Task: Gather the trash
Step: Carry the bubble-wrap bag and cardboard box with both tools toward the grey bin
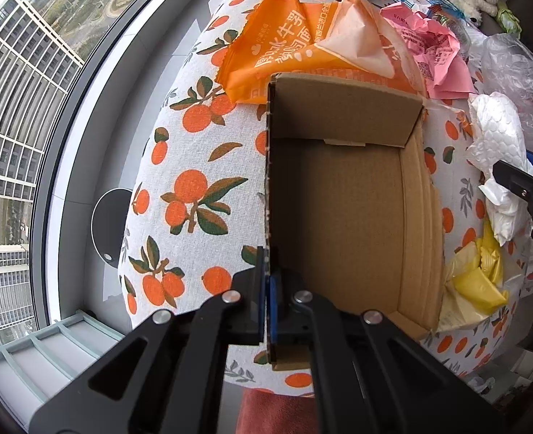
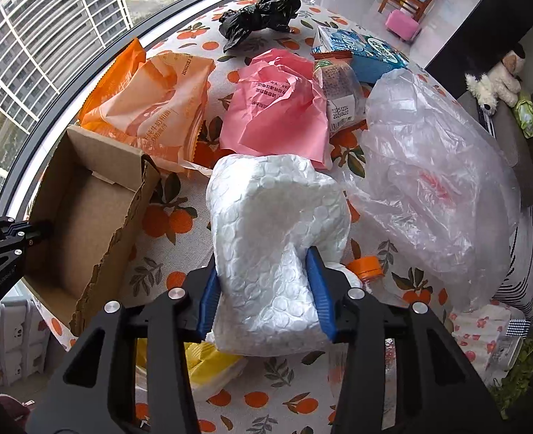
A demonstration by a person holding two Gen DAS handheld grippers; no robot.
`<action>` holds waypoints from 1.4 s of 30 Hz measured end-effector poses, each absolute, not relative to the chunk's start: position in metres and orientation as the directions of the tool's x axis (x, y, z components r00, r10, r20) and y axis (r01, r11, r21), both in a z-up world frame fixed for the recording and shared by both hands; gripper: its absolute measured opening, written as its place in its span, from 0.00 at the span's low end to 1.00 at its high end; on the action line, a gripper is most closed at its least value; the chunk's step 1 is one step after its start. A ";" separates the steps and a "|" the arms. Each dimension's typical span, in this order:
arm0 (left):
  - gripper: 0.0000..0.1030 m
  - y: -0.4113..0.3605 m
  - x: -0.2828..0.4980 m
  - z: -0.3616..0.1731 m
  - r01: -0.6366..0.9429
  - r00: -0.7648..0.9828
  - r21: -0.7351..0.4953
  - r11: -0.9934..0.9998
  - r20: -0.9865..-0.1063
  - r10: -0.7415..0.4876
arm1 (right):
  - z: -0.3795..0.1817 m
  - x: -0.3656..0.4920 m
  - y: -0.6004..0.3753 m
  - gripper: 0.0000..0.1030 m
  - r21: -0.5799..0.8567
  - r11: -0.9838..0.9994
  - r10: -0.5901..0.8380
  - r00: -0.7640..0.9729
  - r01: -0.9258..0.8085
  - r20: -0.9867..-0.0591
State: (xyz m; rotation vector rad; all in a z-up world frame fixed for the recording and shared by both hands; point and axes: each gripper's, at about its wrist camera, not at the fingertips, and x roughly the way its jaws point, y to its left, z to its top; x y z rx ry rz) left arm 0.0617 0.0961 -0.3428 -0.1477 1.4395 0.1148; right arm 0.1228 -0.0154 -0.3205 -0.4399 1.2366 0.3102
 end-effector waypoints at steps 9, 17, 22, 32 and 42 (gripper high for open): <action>0.02 0.110 0.050 -0.312 -0.196 0.161 -0.034 0.980 -0.987 -0.002 | -0.278 0.101 -0.015 0.41 -0.111 0.868 0.052 0.312 -0.484 -0.949; 0.02 0.126 0.022 -0.268 -0.271 0.203 -0.031 0.962 -0.979 0.026 | -0.254 0.084 0.008 0.41 -0.042 0.821 0.139 0.270 -0.569 -0.953; 0.02 0.137 -0.014 -0.243 -0.341 0.227 -0.025 0.940 -0.972 0.057 | -0.246 0.072 0.034 0.41 -0.007 0.763 0.194 0.239 -0.646 -0.952; 0.02 0.180 -0.075 -0.221 -0.518 0.236 -0.033 0.855 -0.966 0.106 | -0.235 0.056 0.107 0.41 0.026 0.624 0.273 0.186 -0.781 -0.944; 0.02 0.263 -0.125 -0.222 -0.635 0.227 -0.048 0.771 -0.965 0.127 | -0.238 0.027 0.211 0.41 0.041 0.505 0.295 0.128 -0.862 -0.947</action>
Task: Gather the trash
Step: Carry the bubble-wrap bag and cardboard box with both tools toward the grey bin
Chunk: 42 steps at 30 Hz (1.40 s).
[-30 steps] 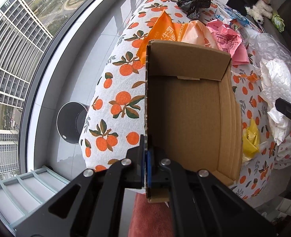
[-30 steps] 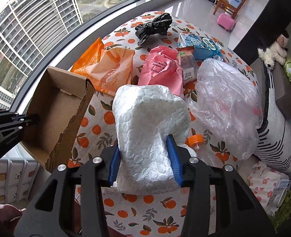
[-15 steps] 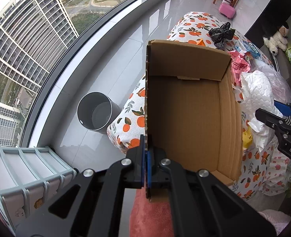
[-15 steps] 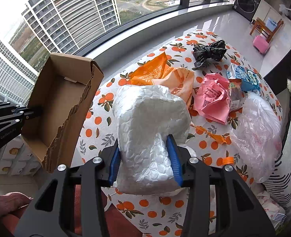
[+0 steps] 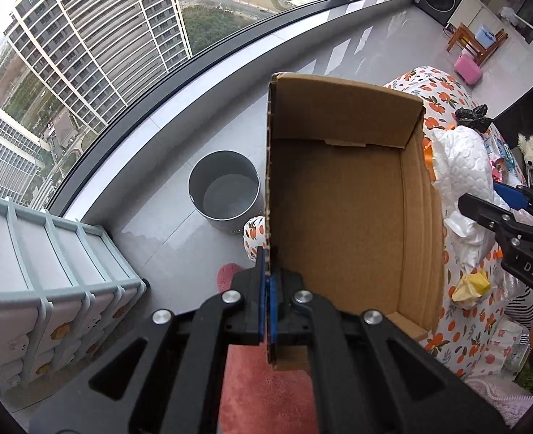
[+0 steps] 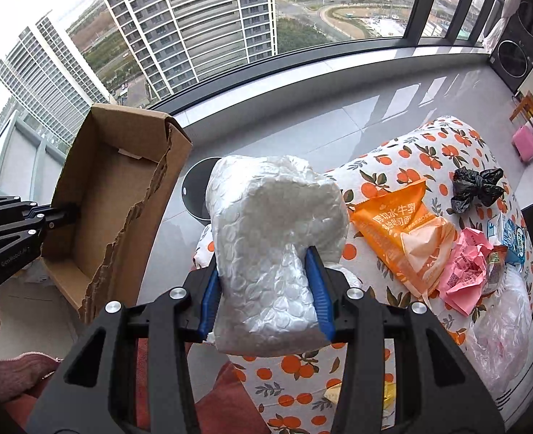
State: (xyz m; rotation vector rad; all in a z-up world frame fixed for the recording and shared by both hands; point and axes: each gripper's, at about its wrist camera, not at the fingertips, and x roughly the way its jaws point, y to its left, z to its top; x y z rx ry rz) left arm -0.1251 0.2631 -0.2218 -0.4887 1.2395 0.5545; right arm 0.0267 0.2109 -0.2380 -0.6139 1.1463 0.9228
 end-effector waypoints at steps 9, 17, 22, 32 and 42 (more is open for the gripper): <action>0.02 0.392 -0.156 -0.242 -0.654 0.201 -0.053 0.755 -0.974 0.106 | -0.267 -0.003 0.352 0.41 0.079 0.462 0.277 0.059 -0.883 -0.959; 0.02 0.487 -0.181 -0.293 -0.697 0.160 -0.050 0.715 -0.983 0.087 | -0.326 -0.015 0.463 0.41 0.118 0.417 0.269 -0.002 -0.901 -0.963; 0.02 0.513 -0.182 -0.358 -0.726 0.131 -0.058 0.685 -0.990 0.055 | -0.396 -0.004 0.494 0.41 0.143 0.456 0.227 -0.040 -0.878 -0.973; 0.02 0.535 -0.164 -0.520 -0.764 0.055 -0.058 0.643 -0.998 -0.024 | -0.571 0.024 0.523 0.56 0.143 0.506 0.113 -0.098 -0.850 -0.989; 0.02 0.529 -0.154 -0.594 -0.758 0.011 -0.048 0.651 -0.998 -0.061 | -0.613 0.029 0.532 0.66 0.164 0.570 0.085 -0.141 -0.805 -0.986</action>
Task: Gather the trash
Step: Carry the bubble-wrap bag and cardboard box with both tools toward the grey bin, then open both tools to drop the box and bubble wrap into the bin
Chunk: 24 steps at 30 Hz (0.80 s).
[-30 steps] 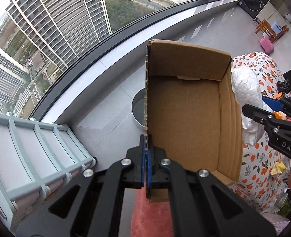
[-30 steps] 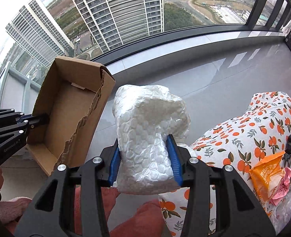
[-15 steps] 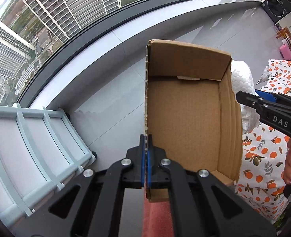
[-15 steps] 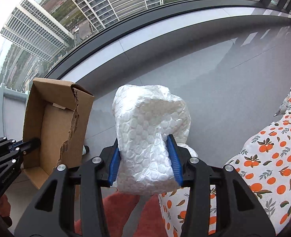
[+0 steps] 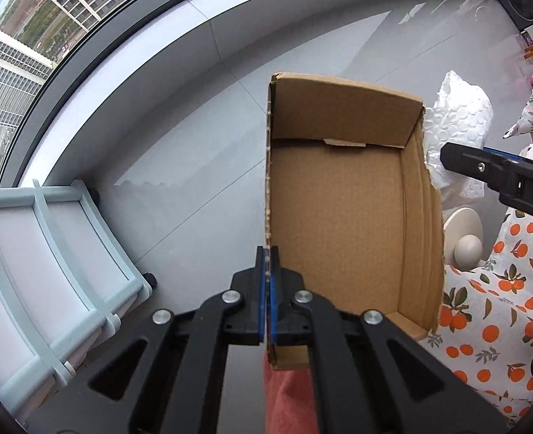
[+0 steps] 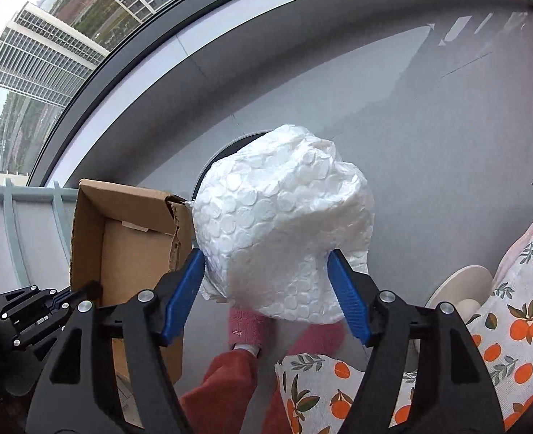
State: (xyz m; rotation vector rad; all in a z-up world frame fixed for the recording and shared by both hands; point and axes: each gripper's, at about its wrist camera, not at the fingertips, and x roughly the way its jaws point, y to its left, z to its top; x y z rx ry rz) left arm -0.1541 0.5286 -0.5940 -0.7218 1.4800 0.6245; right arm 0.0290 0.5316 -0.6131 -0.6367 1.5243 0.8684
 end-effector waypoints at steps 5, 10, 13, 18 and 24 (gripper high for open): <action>0.02 0.524 -0.148 -0.606 -0.751 0.003 -0.045 0.659 -0.998 -0.066 | -0.621 0.025 0.537 0.66 0.194 0.572 0.089 -0.175 -0.797 -0.981; 0.02 0.521 -0.138 -0.608 -0.735 0.000 -0.042 0.677 -0.998 -0.062 | -0.606 0.034 0.538 0.69 0.205 0.600 0.107 -0.176 -0.773 -0.979; 0.02 0.520 -0.131 -0.606 -0.725 0.005 -0.046 0.687 -0.998 -0.061 | -0.596 0.040 0.536 0.69 0.193 0.615 0.128 -0.145 -0.764 -0.981; 0.02 0.517 -0.111 -0.608 -0.699 0.024 -0.055 0.713 -0.998 -0.053 | -0.568 0.048 0.524 0.69 0.164 0.619 0.148 -0.091 -0.768 -0.985; 0.11 0.514 -0.083 -0.606 -0.680 0.063 -0.069 0.730 -0.997 -0.035 | -0.553 0.045 0.520 0.69 0.148 0.625 0.161 -0.059 -0.766 -0.985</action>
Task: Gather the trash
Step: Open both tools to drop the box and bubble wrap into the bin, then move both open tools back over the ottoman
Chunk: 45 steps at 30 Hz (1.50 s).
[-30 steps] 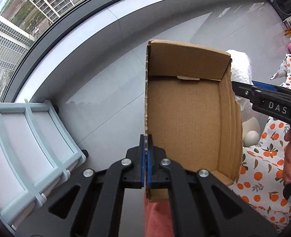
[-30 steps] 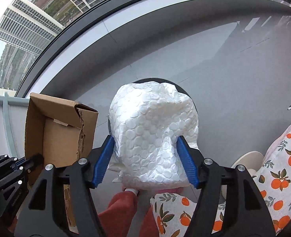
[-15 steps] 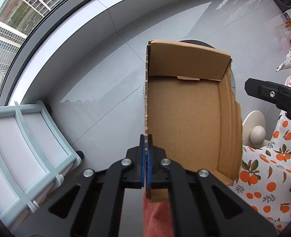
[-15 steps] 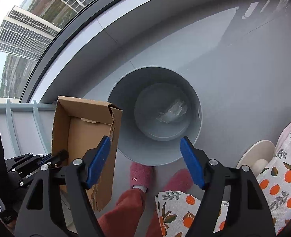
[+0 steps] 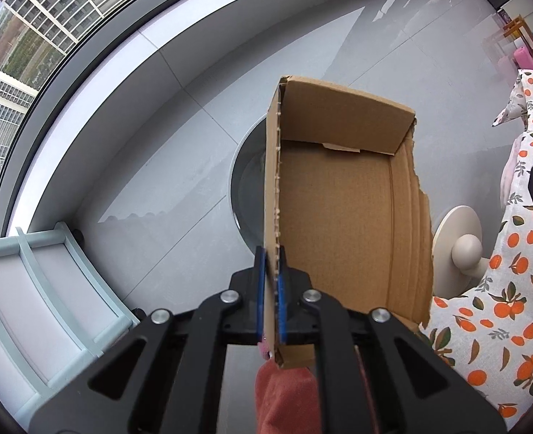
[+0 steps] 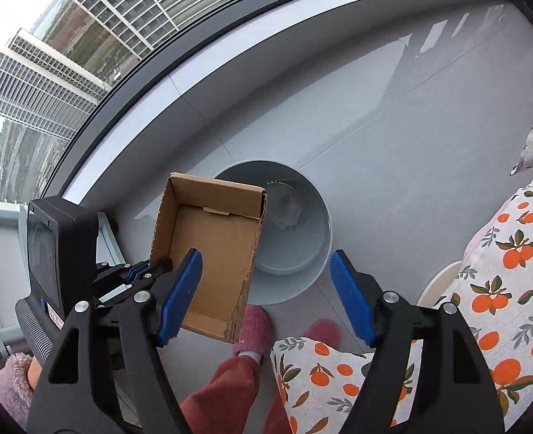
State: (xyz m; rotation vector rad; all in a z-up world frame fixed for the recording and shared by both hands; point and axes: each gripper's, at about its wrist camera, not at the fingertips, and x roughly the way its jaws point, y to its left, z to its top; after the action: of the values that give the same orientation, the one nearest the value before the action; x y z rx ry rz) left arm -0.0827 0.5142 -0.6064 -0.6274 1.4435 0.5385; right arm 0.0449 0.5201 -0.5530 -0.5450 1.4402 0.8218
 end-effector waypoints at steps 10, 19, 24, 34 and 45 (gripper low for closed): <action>0.50 0.509 -0.067 -0.599 -0.668 0.093 -0.100 0.738 -0.994 -0.051 | -0.551 0.039 0.514 0.69 0.133 0.662 0.172 -0.023 -0.738 -0.985; 0.60 0.500 -0.065 -0.563 -0.668 0.068 -0.044 0.743 -0.998 0.002 | -0.529 0.050 0.488 0.69 0.138 0.679 0.195 -0.005 -0.721 -0.981; 0.68 0.503 -0.067 -0.517 -0.682 0.073 -0.011 0.731 -0.996 0.053 | -0.508 0.047 0.479 0.69 0.149 0.681 0.222 0.009 -0.717 -0.975; 0.72 0.506 -0.066 -0.431 -0.683 0.082 0.040 0.729 -0.988 0.131 | -0.453 0.040 0.472 0.69 0.169 0.681 0.273 0.033 -0.712 -0.961; 0.72 0.488 -0.061 -0.347 -0.630 0.121 0.030 0.776 -0.983 0.136 | -0.391 0.039 0.450 0.69 0.167 0.724 0.305 0.093 -0.669 -0.948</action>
State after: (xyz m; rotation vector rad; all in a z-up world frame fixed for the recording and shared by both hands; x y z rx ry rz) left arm -0.0609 0.4884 -0.3475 -0.4497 1.3422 0.5874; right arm 0.0386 0.4504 -0.3906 -0.3446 1.2877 0.7438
